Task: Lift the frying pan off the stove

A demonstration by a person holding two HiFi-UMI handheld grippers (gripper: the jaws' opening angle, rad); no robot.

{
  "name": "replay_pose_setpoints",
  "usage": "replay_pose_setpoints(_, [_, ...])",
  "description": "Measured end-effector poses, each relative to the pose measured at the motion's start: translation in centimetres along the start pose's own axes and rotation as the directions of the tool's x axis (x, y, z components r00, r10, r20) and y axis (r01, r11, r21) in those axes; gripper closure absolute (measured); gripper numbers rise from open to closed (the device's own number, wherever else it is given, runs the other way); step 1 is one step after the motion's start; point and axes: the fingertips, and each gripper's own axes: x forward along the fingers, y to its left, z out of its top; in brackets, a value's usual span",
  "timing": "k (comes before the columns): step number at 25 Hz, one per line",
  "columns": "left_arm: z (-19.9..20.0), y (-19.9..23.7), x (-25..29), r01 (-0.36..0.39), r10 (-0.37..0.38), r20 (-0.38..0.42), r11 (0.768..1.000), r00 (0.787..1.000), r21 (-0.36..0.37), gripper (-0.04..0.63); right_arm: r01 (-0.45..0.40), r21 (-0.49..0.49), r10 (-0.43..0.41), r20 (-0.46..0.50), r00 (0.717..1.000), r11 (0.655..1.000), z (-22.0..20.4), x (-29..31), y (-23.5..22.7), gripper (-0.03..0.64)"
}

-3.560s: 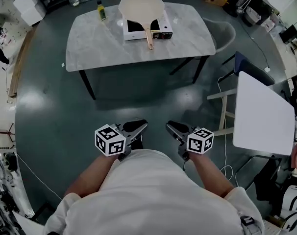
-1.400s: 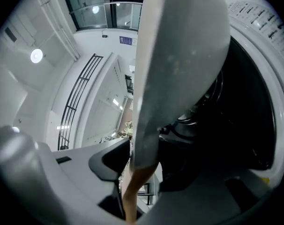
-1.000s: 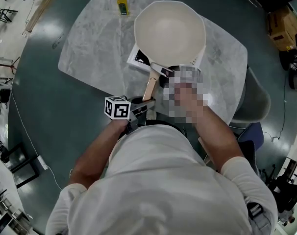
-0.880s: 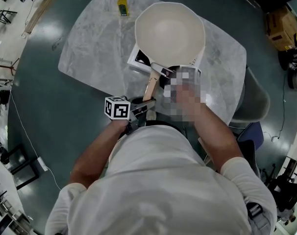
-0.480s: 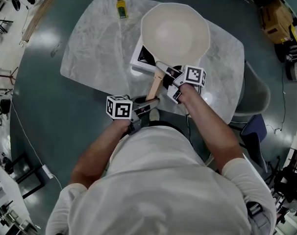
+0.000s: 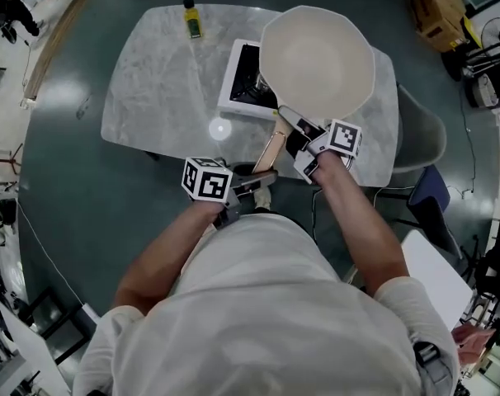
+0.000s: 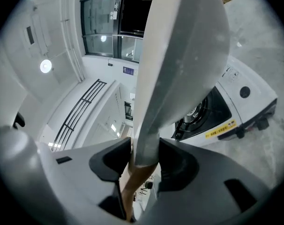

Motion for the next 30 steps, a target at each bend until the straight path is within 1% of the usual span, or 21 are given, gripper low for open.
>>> replay_pose_setpoints(4, [-1.4,-1.9,-0.3,0.048,-0.047,-0.070,0.999,0.996,0.019,0.477,0.013,0.019,-0.015,0.092,0.996,1.000,-0.9,-2.9,1.0,0.437])
replay_pose_setpoints(8, [-3.2,-3.8,-0.5,0.099,-0.094,-0.145,0.995,0.985,0.033,0.476,0.033,0.031,-0.038,0.173,0.984,0.999,-2.2,-5.8,1.7,0.437])
replay_pose_setpoints(11, [-4.7,-4.8,-0.8,0.136,-0.125,-0.201,0.990,0.972,0.041,0.476,0.050,0.041,-0.058,0.227,0.972,0.998,-3.5,-7.9,2.0,0.436])
replay_pose_setpoints(16, [-6.9,-6.8,-1.1,0.205,-0.180,-0.284,0.977,0.942,0.061,0.475,0.075,0.050,-0.087,0.323,0.942,0.996,-5.3,-11.4,2.9,0.437])
replay_pose_setpoints(23, [-10.0,-8.9,-2.5,0.277,-0.237,-0.363,0.959,0.901,0.061,0.474,0.086,0.059,-0.103,0.404,0.909,0.995,-8.7,-14.6,4.0,0.437])
replay_pose_setpoints(30, [-13.2,-10.3,-4.1,0.303,-0.259,-0.409,0.952,0.875,0.047,0.472,0.096,0.083,-0.123,0.437,0.891,0.992,-12.5,-16.4,4.4,0.436])
